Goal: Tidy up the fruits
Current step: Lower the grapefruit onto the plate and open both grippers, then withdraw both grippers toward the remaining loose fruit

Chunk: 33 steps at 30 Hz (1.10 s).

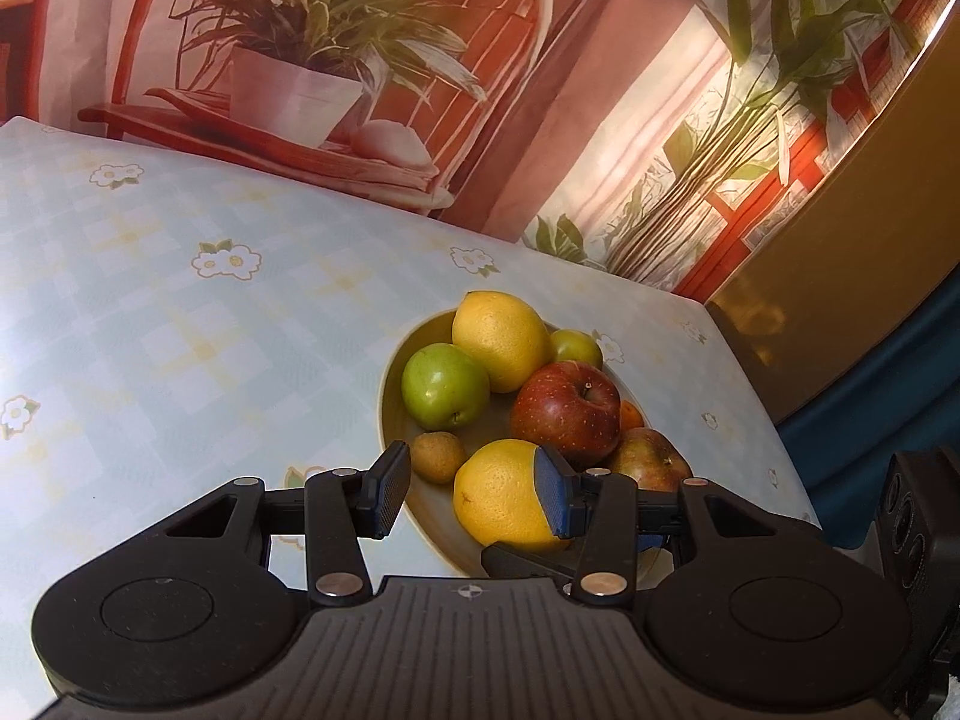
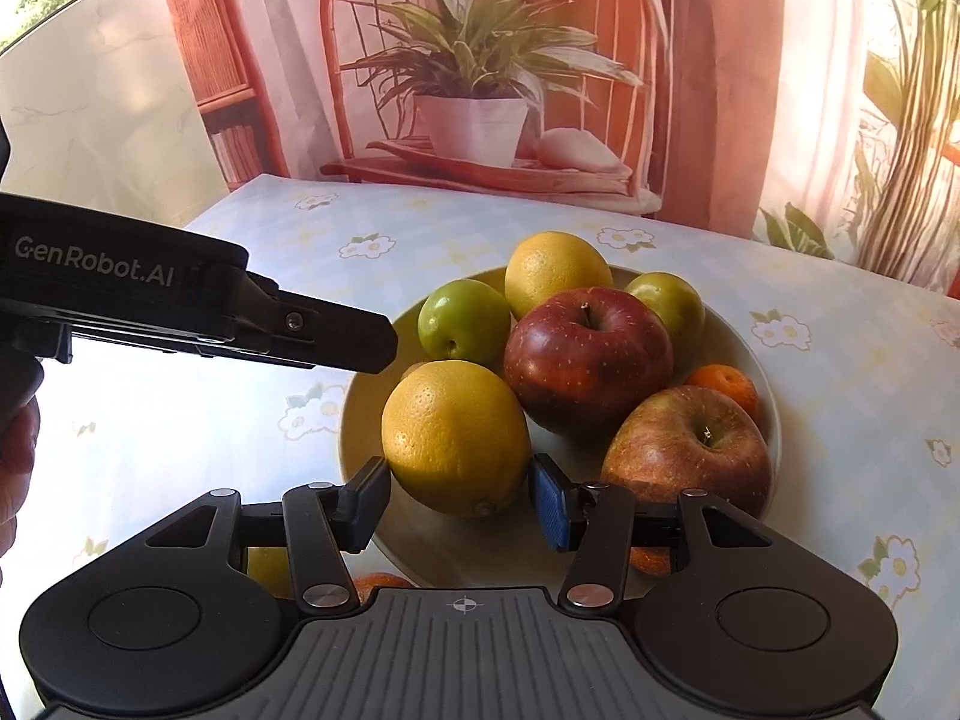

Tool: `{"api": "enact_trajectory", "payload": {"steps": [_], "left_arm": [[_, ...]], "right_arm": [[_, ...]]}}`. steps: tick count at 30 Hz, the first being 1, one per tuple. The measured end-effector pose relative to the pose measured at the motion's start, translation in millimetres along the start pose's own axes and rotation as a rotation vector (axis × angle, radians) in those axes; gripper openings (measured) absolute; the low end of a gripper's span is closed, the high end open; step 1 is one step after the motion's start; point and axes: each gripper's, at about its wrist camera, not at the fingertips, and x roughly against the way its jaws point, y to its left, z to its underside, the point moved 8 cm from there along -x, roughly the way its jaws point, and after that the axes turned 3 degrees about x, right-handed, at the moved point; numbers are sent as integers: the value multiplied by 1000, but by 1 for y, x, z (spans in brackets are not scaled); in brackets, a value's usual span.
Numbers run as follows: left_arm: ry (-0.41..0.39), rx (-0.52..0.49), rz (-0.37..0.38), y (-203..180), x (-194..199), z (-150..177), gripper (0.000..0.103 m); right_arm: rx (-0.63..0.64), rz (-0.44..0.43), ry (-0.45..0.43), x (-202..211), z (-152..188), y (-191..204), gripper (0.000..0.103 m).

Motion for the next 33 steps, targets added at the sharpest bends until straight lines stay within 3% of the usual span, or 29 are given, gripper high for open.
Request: {"api": "enact_trajectory", "payload": {"steps": [15, 33], "left_arm": [[-73, -43, -104, 21, 37, 0, 47], [-97, -145, -176, 25, 74, 20, 48]], "right_arm": [[-31, 19, -32, 11, -1, 4, 48], [-21, 16, -77, 44, 12, 20, 48]]}}
